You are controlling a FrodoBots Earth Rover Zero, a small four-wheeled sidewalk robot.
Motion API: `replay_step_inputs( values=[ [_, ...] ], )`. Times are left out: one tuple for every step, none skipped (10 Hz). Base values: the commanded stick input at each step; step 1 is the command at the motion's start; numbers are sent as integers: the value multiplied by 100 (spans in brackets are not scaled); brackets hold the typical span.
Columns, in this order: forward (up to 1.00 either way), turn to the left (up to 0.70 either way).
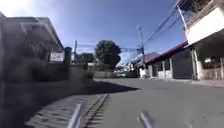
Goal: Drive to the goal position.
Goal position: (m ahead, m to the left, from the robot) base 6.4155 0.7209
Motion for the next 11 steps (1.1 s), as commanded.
replay_step_inputs(
  values=[
    [100,-2],
    [100,0],
    [100,-2],
    [100,-2],
    [100,-2],
    [100,-2],
    [100,-2],
    [100,-2],
    [100,-2],
    [100,-2],
    [100,-2]
  ],
)
